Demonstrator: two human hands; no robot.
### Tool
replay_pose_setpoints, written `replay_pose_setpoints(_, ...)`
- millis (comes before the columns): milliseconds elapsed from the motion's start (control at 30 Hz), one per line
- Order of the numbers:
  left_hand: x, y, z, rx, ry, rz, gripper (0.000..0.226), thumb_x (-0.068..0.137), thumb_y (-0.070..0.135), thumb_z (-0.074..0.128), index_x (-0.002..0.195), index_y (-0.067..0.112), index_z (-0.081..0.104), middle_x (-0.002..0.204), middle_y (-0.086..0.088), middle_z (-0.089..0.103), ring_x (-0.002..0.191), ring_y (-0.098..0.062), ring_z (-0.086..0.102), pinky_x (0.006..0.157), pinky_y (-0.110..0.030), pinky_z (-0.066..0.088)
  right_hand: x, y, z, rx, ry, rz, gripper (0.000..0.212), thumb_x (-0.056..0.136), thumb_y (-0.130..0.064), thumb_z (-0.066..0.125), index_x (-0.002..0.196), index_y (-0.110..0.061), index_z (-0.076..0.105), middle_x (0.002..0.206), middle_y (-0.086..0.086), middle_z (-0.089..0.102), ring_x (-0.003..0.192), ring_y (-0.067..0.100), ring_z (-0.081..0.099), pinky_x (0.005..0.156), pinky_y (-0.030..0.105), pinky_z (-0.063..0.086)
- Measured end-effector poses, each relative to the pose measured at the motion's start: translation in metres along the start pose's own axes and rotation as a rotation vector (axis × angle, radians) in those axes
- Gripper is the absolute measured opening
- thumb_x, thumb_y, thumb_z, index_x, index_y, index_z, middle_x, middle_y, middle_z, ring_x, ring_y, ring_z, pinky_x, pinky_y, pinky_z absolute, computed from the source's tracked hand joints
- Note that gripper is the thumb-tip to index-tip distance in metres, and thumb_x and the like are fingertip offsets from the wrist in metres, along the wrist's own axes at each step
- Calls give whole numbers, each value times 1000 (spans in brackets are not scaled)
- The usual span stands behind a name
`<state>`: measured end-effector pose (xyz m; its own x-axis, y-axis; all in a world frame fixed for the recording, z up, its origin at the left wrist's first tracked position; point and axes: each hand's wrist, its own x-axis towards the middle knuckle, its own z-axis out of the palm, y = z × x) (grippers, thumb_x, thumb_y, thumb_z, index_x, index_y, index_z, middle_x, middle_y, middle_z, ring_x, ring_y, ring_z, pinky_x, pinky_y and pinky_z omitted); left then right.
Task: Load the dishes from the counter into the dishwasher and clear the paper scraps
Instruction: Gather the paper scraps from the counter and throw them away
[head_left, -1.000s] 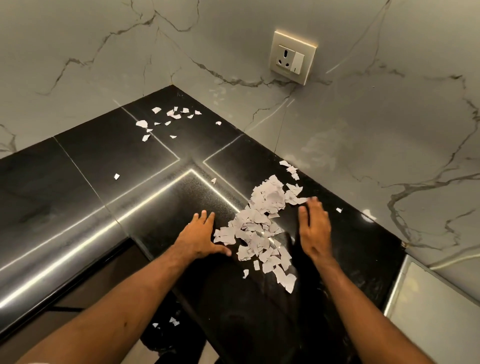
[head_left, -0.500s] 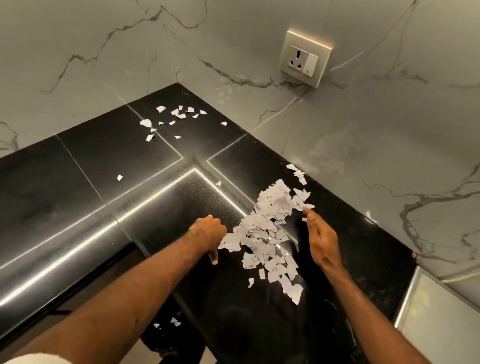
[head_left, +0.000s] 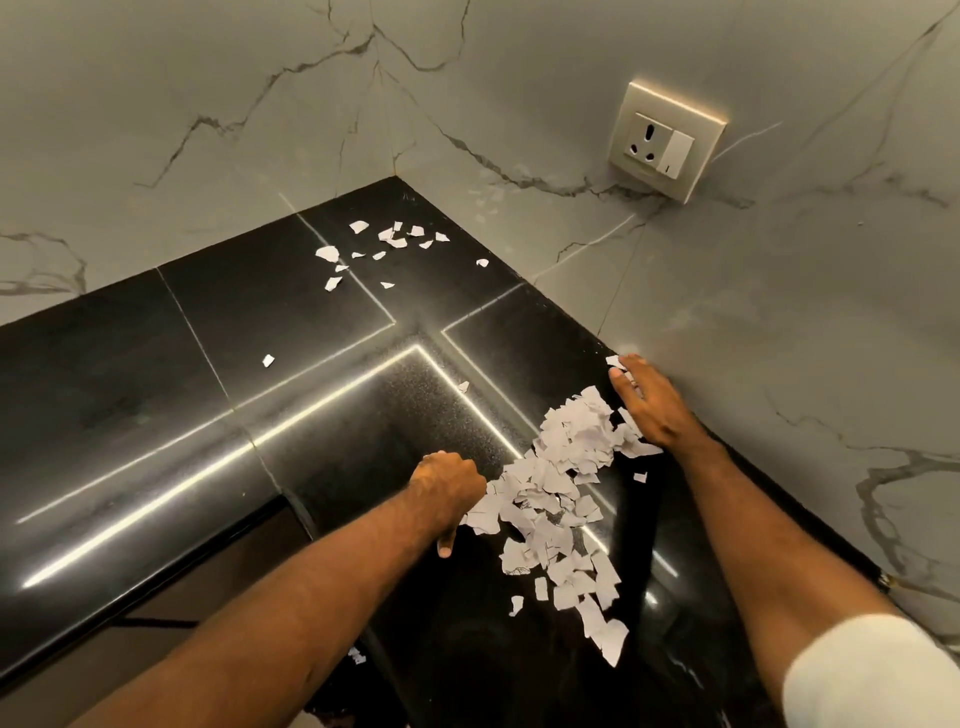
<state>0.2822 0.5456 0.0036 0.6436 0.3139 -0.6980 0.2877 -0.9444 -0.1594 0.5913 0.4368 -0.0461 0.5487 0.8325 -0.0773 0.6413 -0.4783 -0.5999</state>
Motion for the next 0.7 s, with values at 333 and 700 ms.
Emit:
replay_pose_setpoints(333,1,-5,7,7,27,22,71,67,54,89,119,12,64,118,-5,67,112,-28,63,93,-45,57,-19,-1,42,-58,-100,16,89,93,-83,4,164,-30,11,171,-7,5,157,9,-2,128,40,-3)
replay_pose_setpoints(700,-4,-14,43,-219,129,-105,132,68,54,88,160,2,10,166,-22,17,150,-37,29,115,-51,40,-152,-44,58,378,28,41,55,104,-68,30,145,-42,54,155,-14,49,142,2,43,119,38,37)
